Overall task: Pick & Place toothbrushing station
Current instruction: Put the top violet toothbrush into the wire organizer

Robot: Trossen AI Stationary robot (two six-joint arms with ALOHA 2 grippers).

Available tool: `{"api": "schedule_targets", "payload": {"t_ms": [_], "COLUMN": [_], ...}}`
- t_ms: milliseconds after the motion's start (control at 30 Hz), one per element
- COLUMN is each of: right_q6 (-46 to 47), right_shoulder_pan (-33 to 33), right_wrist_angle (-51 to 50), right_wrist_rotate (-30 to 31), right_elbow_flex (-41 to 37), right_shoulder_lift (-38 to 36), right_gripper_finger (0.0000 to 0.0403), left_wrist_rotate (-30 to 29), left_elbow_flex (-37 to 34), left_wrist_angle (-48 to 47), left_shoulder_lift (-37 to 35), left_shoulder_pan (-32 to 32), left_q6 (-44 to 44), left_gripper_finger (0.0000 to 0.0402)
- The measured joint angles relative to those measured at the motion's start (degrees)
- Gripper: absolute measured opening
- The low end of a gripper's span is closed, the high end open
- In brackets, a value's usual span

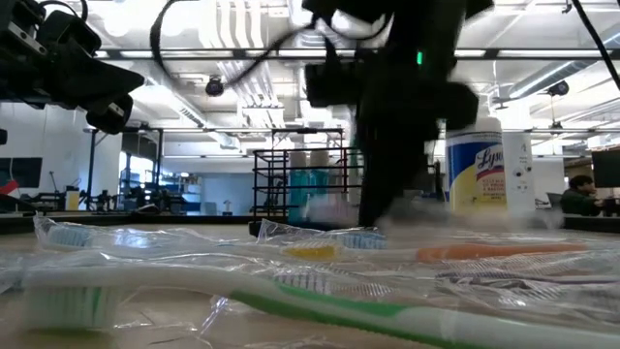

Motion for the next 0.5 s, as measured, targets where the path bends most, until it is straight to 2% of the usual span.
{"api": "schedule_targets", "payload": {"t_ms": [167, 333, 500], "right_q6": [-0.92, -5.17, -8.60], "right_shoulder_pan": [1.01, 2.92, 4.97], "right_wrist_angle": [-11.79, -11.52, -10.72], "right_wrist_rotate": [5.39, 9.03, 15.31], "right_elbow_flex": [4.61, 4.30, -0.39], "right_shoulder_lift": [-3.63, -12.40, -24.39], "right_gripper_finger": [0.0014, 0.0013, 0.0013], "left_wrist_rotate": [-0.04, -0.41, -0.91], "left_elbow_flex": [0.00, -0.02, -0.02], "left_wrist_angle": [0.01, 0.07, 0.08], "left_shoulder_lift": [0.01, 0.01, 0.10], "left_shoulder_pan": [0.00, 0.02, 0.02], "left_q6": [0.00, -0.05, -0.20], "left_gripper_finger": [0.0019, 0.0019, 0.0019]}}
